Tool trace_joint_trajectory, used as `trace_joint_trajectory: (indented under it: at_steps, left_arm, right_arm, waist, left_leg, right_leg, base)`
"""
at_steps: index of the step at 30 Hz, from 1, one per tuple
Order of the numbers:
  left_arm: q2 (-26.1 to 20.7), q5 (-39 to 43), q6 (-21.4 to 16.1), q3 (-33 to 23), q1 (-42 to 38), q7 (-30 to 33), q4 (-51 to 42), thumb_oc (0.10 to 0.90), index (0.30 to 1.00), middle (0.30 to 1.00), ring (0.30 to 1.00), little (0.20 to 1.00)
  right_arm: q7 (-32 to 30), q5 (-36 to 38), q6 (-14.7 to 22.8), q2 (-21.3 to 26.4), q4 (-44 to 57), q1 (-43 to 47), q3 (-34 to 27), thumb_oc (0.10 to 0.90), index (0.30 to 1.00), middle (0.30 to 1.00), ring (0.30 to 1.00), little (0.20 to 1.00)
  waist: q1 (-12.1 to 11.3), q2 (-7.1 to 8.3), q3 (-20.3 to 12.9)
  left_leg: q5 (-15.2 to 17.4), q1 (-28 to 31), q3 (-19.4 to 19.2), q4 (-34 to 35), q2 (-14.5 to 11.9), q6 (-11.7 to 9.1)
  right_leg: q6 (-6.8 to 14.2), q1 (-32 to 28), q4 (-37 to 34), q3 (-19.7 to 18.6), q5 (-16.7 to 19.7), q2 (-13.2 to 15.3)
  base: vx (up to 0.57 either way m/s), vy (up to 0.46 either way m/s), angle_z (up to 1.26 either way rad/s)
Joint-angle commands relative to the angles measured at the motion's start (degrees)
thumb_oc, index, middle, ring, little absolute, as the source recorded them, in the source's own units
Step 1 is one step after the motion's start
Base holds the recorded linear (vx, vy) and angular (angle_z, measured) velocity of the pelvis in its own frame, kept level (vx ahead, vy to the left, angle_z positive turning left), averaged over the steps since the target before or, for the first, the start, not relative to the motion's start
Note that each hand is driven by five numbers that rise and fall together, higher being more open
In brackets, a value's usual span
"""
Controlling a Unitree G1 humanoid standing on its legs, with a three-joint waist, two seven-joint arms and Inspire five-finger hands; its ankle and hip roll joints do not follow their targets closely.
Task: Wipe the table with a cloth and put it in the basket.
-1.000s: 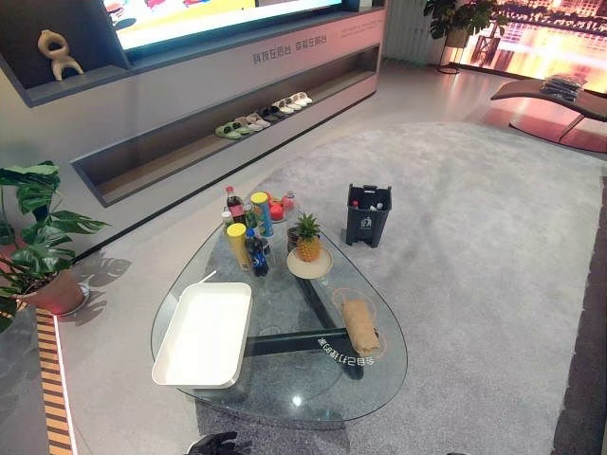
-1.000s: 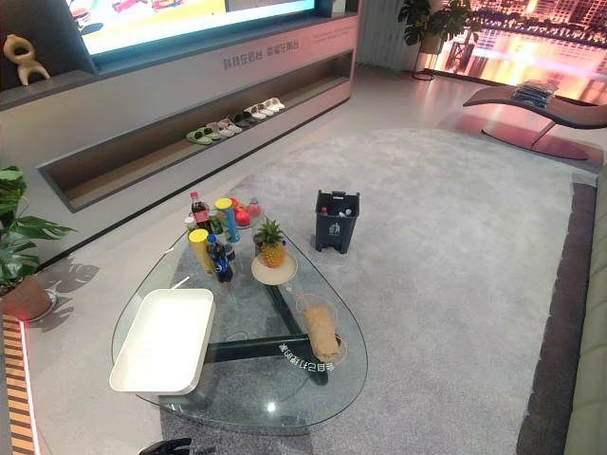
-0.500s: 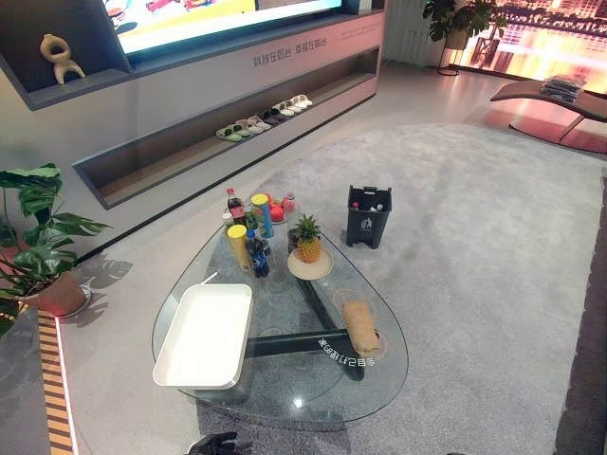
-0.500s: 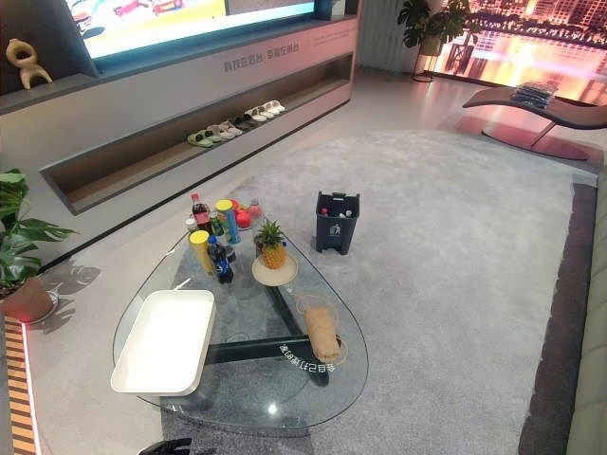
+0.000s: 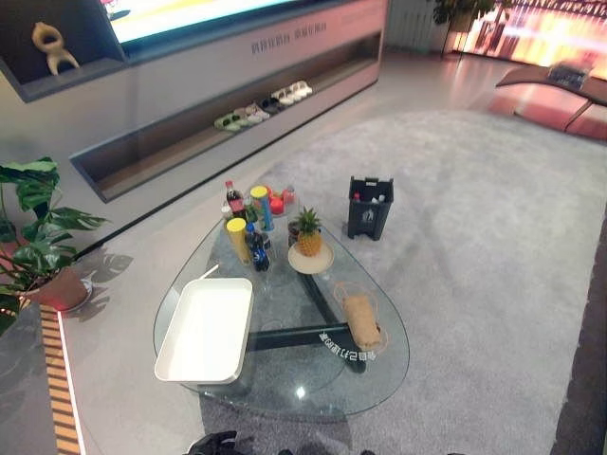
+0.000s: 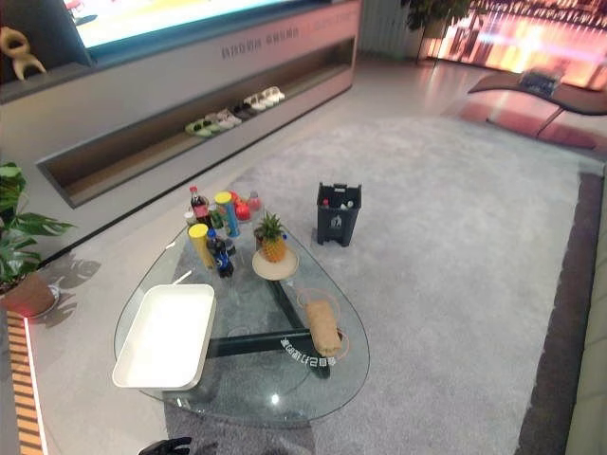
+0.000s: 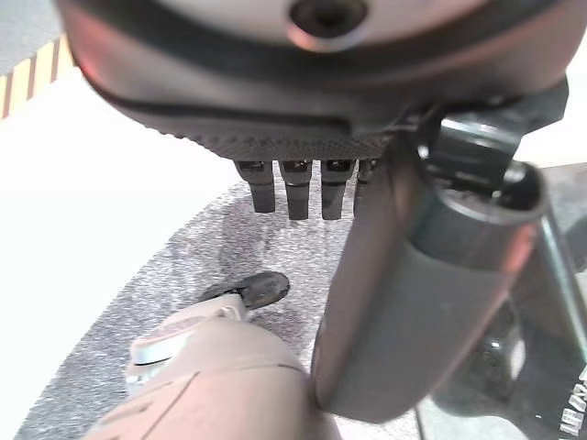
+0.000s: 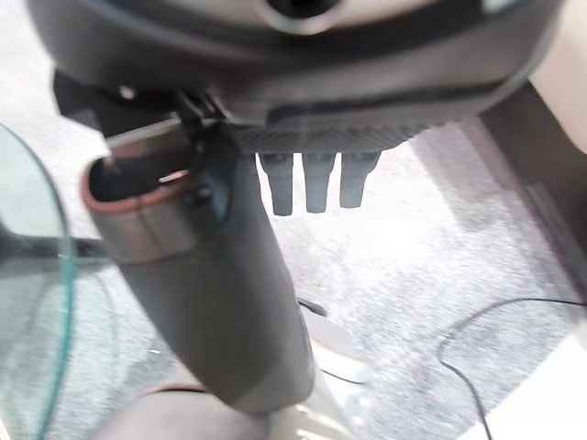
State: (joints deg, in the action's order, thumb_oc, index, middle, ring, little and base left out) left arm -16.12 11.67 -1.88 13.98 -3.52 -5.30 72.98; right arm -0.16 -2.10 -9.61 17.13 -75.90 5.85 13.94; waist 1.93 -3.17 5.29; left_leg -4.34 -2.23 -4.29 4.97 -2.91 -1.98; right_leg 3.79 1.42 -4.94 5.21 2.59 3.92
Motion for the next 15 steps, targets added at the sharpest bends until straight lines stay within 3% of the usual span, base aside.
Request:
trace_joint_trajectory:
  at_steps: [1, 9, 15]
  left_arm:
    - [-0.6, 5.0, -2.6, 0.6, -8.7, 3.5, 0.9, 0.8, 0.9, 0.9, 0.9, 0.9]
    - [-1.4, 9.9, -6.1, 0.9, -14.4, 4.9, -0.9, 0.8, 0.9, 0.9, 0.9, 0.9]
    - [-2.9, 18.4, -9.7, 1.1, -18.9, 3.7, -2.0, 0.8, 0.9, 0.9, 0.9, 0.9]
  right_arm:
    - [-2.2, 2.4, -0.8, 2.6, -1.6, 7.4, 2.4, 0.8, 0.9, 0.9, 0.9, 0.9]
    - [-5.3, 4.4, -0.5, 2.6, -1.0, 13.5, 4.1, 0.8, 0.9, 0.9, 0.9, 0.9]
    - [-7.7, 9.7, 0.2, 4.2, 0.2, 18.7, 4.5, 0.8, 0.9, 0.9, 0.9, 0.9]
  waist:
    - [0.3, 0.51, 8.9]
    - [1.0, -0.12, 16.7]
    - [-0.3, -0.14, 21.8]
  left_leg:
    - [1.9, -3.4, 0.2, 0.0, 1.6, -0.4]
    - [-0.7, -11.1, 0.9, 0.0, 2.6, -0.7]
    - [-3.1, -17.5, 1.5, -1.1, 3.0, -1.4]
  right_leg:
    - [1.6, 5.8, 3.0, 0.7, -0.2, 1.2]
    - [1.5, 13.6, 2.7, -0.5, 2.2, 0.5]
    - [0.8, 21.5, 8.9, 0.1, 1.4, 0.5]
  base:
    - [-0.22, 0.018, -0.02]
    - [-0.11, -0.011, -0.01]
    - [-0.1, -0.004, -0.01]
